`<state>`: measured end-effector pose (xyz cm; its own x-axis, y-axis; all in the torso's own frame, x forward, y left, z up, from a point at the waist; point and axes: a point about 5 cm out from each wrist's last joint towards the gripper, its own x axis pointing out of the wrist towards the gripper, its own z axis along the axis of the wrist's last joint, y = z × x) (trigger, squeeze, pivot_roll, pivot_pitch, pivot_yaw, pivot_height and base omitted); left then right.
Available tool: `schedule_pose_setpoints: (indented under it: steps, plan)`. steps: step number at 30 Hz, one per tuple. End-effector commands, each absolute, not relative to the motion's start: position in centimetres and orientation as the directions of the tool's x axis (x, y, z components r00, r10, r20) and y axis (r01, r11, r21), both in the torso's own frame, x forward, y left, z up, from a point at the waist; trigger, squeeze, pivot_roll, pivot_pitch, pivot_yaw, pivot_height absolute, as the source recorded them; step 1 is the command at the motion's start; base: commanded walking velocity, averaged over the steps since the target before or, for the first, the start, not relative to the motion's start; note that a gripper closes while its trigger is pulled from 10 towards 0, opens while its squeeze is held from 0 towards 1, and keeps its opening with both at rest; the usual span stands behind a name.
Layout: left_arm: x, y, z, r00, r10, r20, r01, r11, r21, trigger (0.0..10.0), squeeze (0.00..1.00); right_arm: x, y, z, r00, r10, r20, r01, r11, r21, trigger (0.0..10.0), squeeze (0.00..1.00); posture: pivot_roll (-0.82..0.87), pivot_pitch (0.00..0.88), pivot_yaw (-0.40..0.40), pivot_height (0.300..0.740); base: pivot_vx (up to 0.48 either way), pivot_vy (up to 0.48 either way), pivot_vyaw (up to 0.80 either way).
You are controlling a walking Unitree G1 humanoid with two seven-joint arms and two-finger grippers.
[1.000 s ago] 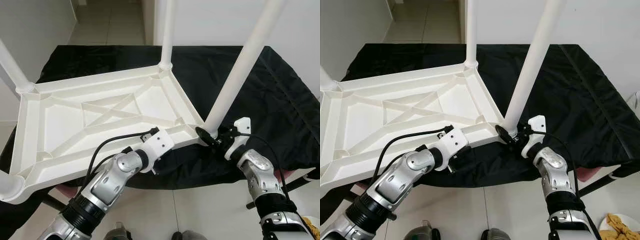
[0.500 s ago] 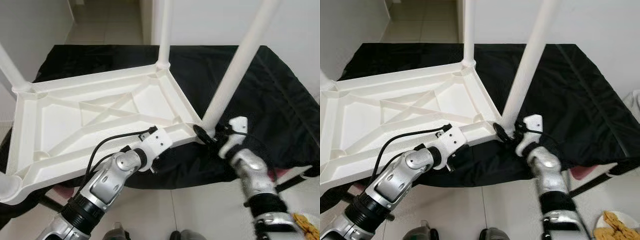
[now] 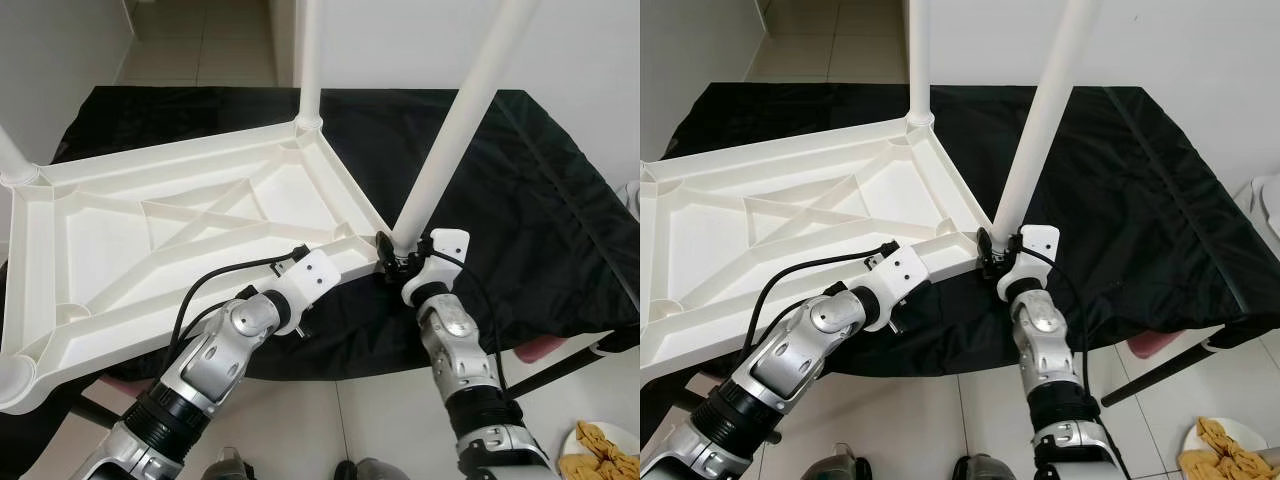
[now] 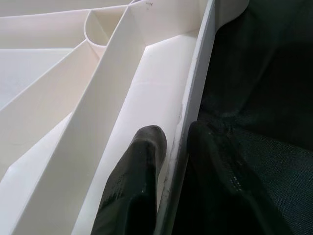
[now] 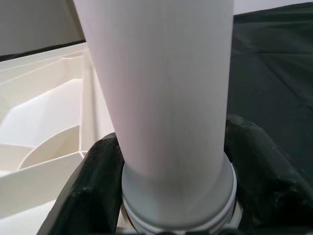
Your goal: Building children table
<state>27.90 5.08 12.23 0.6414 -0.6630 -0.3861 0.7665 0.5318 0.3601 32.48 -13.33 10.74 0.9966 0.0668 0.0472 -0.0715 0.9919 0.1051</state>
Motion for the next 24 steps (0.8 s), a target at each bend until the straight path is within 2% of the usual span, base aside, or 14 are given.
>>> schedule_pose_setpoints:
  steps: [1, 9, 10, 12, 13, 15, 22, 23, 24]
  plan:
    - [27.5, 4.1, 12.1, 0.607, -0.692, -0.391, 0.792, 0.486, 0.369, 10.0, 0.0, 32.2, -13.3, 8.7, 0.996, -0.028, -0.088, 0.041, 0.989, 0.142, 0.0, 0.0, 0.06, 0.037, -0.034, 0.74, 0.0, 0.0, 0.0]
    - [27.5, 3.8, 12.1, 0.603, -0.696, -0.389, 0.794, 0.481, 0.372, 10.0, 0.0, 32.0, -12.1, 8.5, 0.992, -0.053, -0.117, 0.065, 0.993, 0.097, 0.0, 0.0, 0.06, 0.027, -0.041, 0.74, 0.0, 0.0, 0.0]
    - [27.5, 3.8, 12.1, 0.604, -0.696, -0.388, 0.793, 0.481, 0.373, 10.0, 0.0, 32.0, -12.4, 8.4, 0.991, -0.055, -0.12, 0.066, 0.993, 0.097, 10.0, 0.0, 0.06, 0.024, -0.043, 0.74, 0.0, 0.0, 0.0]
    - [27.5, 3.8, 12.1, 0.604, -0.697, -0.387, 0.793, 0.481, 0.374, 10.0, 0.0, 32.0, -12.7, 8.4, 0.992, -0.048, -0.12, 0.06, 0.993, 0.102, 10.0, 0.0, 0.06, 0.022, -0.042, 0.74, 0.0, 0.0, 0.0]
    - [27.5, 3.8, 12.1, 0.604, -0.697, -0.386, 0.793, 0.481, 0.374, 10.0, 0.0, 31.9, -13.0, 8.4, 0.993, -0.038, -0.115, 0.05, 0.993, 0.104, 10.0, 1.0, 0.06, 0.021, -0.042, 0.74, 0.0, 0.0, 0.0]
    - [27.5, 3.7, 12.0, 0.602, -0.698, -0.387, 0.794, 0.479, 0.374, 10.0, 0.0, 31.9, -13.3, 8.6, 0.996, 0.017, -0.084, -0.007, 0.993, 0.118, 10.0, 1.0, 0.06, 0.021, -0.042, 0.74, 0.0, 0.0, 0.0]
    - [27.4, 3.7, 12.1, 0.599, -0.701, -0.387, 0.797, 0.475, 0.374, 10.0, 0.0, 32.0, -14.6, 9.5, 0.997, 0.073, -0.026, -0.07, 0.992, 0.106, 10.0, 1.0, 0.05, 0.018, -0.038, 0.74, 0.0, 0.0, 0.0]
    - [27.4, 3.7, 12.1, 0.598, -0.702, -0.387, 0.798, 0.474, 0.374, 10.0, 0.0, 32.1, -15.0, 9.7, 0.994, 0.112, -0.016, -0.11, 0.988, 0.112, 10.0, 0.66, 0.06, 0.018, -0.038, 0.74, 0.0, 0.0, 0.0]
    - [27.4, 3.7, 12.1, 0.597, -0.702, -0.387, 0.798, 0.472, 0.374, 10.0, 0.0, 32.2, -15.5, 9.9, 0.987, 0.16, -0.001, -0.159, 0.983, 0.093, 10.0, 0.0, 0.06, 0.018, -0.037, 0.74, 0.0, 0.0, 0.0]
